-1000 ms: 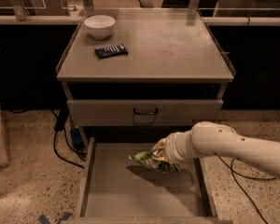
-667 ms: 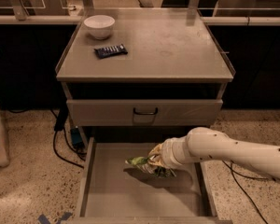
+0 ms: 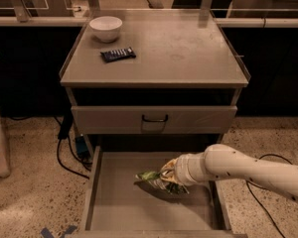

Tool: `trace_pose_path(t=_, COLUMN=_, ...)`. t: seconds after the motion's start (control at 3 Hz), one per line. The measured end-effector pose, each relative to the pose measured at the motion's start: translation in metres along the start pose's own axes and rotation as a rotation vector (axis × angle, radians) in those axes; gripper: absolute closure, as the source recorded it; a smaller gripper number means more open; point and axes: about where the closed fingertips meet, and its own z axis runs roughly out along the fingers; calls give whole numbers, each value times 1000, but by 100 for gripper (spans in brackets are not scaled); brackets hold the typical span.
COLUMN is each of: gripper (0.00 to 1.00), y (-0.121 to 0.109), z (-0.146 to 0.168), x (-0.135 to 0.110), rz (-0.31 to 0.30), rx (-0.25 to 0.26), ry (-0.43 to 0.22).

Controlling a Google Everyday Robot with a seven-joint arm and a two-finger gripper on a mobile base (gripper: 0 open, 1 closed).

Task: Place green jalapeno chip bag into middle drawer

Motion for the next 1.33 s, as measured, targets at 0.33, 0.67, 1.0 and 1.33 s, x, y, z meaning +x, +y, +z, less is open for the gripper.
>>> trace_pose_path(t=0.33, gripper=100, y=14, z=24, x=37, rz=62, rx=-9, ry=-33)
trace_pose_path(t=0.67, gripper=100, y=22, z=50, x=65, rz=101, rx=-13, ry=-20)
trace_pose_path(t=1.0, gripper=81, y=23, z=51, x=66, rz=103, rx=-14, ry=-19)
trace_pose_path(t=1.33, gripper=59, y=23, z=51, x=66, rz=103, rx=-14, ry=-19)
